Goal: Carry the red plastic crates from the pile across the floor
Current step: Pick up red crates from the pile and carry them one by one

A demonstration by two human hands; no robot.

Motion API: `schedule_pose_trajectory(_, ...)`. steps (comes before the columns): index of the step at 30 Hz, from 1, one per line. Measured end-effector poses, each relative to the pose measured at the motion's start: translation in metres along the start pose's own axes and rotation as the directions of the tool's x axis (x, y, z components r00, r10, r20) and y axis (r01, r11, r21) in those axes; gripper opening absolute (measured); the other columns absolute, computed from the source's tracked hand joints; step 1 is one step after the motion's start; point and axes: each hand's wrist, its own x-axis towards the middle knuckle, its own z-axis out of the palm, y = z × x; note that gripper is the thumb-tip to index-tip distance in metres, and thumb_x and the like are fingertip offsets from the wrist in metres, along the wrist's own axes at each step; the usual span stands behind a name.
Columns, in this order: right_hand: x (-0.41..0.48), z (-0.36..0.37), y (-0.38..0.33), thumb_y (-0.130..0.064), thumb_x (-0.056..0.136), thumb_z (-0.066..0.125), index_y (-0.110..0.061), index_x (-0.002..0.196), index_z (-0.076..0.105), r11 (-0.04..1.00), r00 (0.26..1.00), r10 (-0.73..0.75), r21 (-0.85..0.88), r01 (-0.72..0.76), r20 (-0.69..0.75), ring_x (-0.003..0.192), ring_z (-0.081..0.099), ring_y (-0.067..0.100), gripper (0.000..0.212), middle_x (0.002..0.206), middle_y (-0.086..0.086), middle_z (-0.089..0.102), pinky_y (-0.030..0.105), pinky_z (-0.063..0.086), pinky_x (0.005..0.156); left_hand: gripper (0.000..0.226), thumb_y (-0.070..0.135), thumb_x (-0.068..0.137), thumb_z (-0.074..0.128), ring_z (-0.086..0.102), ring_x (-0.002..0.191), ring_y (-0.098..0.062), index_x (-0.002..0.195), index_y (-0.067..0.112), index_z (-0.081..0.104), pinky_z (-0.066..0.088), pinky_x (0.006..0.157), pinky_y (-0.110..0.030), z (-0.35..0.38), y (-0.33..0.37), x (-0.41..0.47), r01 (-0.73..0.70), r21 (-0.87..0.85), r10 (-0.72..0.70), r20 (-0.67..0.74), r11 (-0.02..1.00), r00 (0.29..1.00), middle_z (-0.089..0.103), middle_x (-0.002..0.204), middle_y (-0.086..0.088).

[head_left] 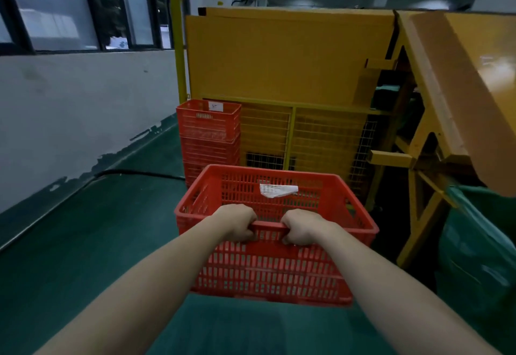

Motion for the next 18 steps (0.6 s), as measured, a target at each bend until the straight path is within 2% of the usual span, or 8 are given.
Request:
schedule_pose_trajectory(5, 0.098, -0.042, 0.049, -0.029, 0.087, 0.067, -0.024, 0.091, 0.060, 1.000, 1.000, 0.011, -0.004, -0.011, -0.005, 0.095, 0.062, 0.022, 0.009, 0.098, 0.000, 0.063, 0.031, 0.046, 0.071, 0.023, 0.039, 0.086, 0.063, 0.062, 0.099, -0.023, 0.100, 0.020, 0.064, 0.050, 0.080, -0.032, -0.025, -0.044, 0.109, 0.005, 0.000, -0.005, 0.013, 1.000, 1.000, 0.066, 0.105, -0.002)
schedule_pose_trajectory(9, 0.160, -0.070, 0.080, -0.030, 0.087, 0.067, -0.019, 0.099, 0.065, 0.999, 0.999, 0.005, -0.033, -0.006, -0.034, 0.100, 0.062, 0.025, 0.017, 0.106, 0.004, 0.066, 0.034, 0.050, 0.077, 0.025, 0.039, 0.087, 0.062, 0.062, 0.099, -0.023, 0.103, 0.020, 0.065, 0.047, 0.075, -0.029, -0.045, -0.068, 0.174, -0.001, 0.006, 0.001, -0.010, 1.000, 1.000, 0.066, 0.105, -0.001)
schedule_pose_trajectory(13, 0.222, -0.089, 0.109, -0.029, 0.087, 0.065, -0.022, 0.090, 0.061, 0.999, 0.999, 0.016, -0.038, -0.018, -0.047, 0.094, 0.062, 0.026, 0.009, 0.098, 0.002, 0.065, 0.035, 0.051, 0.073, 0.023, 0.039, 0.085, 0.063, 0.063, 0.097, -0.022, 0.102, 0.024, 0.066, 0.048, 0.074, -0.031, -0.056, -0.097, 0.239, -0.005, 0.003, 0.005, -0.032, 1.000, 0.999, 0.067, 0.102, 0.001)
schedule_pose_trajectory(18, 0.301, -0.101, 0.141, -0.029, 0.087, 0.064, -0.020, 0.094, 0.062, 0.998, 0.998, 0.052, -0.030, -0.053, -0.048, 0.093, 0.063, 0.026, 0.011, 0.100, 0.003, 0.066, 0.035, 0.050, 0.071, 0.021, 0.037, 0.087, 0.062, 0.062, 0.100, -0.024, 0.102, 0.022, 0.066, 0.044, 0.072, -0.030, -0.059, -0.132, 0.320, -0.045, 0.032, 0.047, -0.050, 0.998, 0.998, 0.067, 0.105, -0.001)
